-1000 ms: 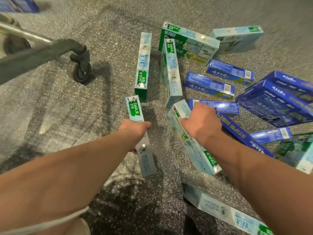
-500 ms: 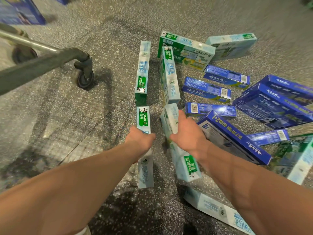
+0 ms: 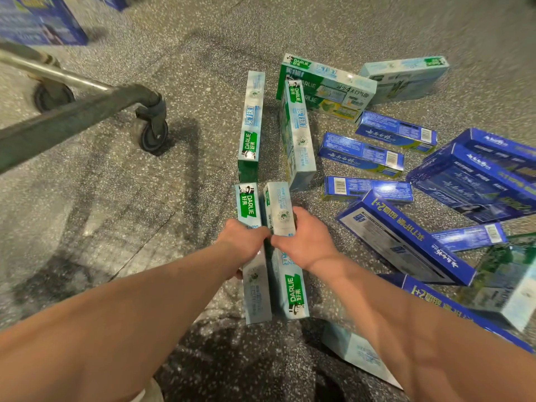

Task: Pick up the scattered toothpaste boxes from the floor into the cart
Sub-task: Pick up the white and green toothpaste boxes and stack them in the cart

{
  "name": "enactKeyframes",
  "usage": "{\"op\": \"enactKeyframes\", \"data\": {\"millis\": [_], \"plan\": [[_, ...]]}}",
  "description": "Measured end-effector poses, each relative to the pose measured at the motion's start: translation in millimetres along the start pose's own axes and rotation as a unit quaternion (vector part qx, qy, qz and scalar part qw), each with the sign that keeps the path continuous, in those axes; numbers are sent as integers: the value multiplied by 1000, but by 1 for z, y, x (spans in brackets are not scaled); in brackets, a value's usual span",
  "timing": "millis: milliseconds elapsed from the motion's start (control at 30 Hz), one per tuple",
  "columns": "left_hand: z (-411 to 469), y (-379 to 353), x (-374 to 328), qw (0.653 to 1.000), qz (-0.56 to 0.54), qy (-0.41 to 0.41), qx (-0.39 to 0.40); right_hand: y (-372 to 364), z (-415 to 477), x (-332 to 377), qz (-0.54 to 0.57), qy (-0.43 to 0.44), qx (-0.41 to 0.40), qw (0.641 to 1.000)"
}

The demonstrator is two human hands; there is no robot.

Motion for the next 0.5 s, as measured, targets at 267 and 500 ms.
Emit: {"op": "enactKeyframes", "data": {"millis": [267,500], "plan": [[1,10,0,999,-19,-11,-36,2,-9,44,-261,187,87,943],[10,57,33,991,-44,27,-123,-48,-36,49,-596,384,185,681]]}}
Point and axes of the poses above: each hand's wrist, its own z-axis towards the middle knuckle, its own y-axis out of the back of the hand, x = y × z, the point moved 9 cm from there along z, towards the middle knuckle
